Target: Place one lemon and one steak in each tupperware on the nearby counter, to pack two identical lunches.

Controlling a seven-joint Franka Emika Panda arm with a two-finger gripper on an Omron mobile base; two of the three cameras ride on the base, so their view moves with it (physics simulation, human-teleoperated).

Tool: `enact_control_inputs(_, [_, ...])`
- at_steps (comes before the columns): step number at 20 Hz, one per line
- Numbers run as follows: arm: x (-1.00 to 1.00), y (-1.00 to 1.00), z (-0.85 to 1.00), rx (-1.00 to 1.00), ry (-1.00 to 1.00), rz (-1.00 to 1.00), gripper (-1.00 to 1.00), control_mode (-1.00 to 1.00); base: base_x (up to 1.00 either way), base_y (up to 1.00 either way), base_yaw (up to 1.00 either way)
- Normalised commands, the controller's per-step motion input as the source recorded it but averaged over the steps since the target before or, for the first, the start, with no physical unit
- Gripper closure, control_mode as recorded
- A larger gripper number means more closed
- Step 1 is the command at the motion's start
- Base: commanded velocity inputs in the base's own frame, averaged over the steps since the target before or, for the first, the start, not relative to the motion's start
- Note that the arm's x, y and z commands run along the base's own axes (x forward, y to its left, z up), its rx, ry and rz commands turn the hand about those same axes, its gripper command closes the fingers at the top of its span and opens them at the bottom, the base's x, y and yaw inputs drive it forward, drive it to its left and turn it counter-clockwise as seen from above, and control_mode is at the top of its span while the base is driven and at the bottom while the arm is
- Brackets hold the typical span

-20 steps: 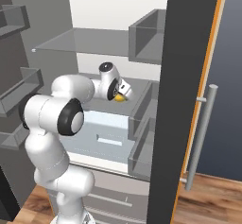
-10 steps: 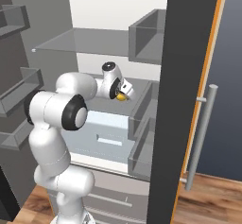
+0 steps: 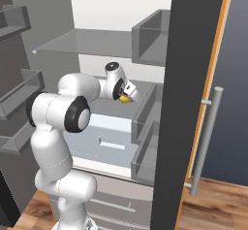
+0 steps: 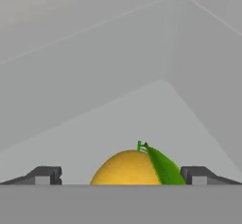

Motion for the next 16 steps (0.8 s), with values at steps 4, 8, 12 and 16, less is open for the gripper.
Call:
enact_control_inputs(4, [-0.14, 0.0, -0.4, 0.0, 0.05, -0.03, -1.0, -1.0, 0.0, 0.0, 0.0])
enact_control_inputs(8, [-0.24, 0.0, -0.4, 0.0, 0.03, -0.02, -1.0, -1.0, 0.0, 0.0, 0.0])
enact_control_inputs(12, [-0.39, 0.02, -0.38, 0.0, 0.0, -0.02, -1.0, -1.0, 0.0, 0.0, 0.0])
enact_control_inputs(16, [-0.32, 0.07, -0.37, 0.0, 0.0, -0.01, -1.0, -1.0, 0.0, 0.0, 0.0])
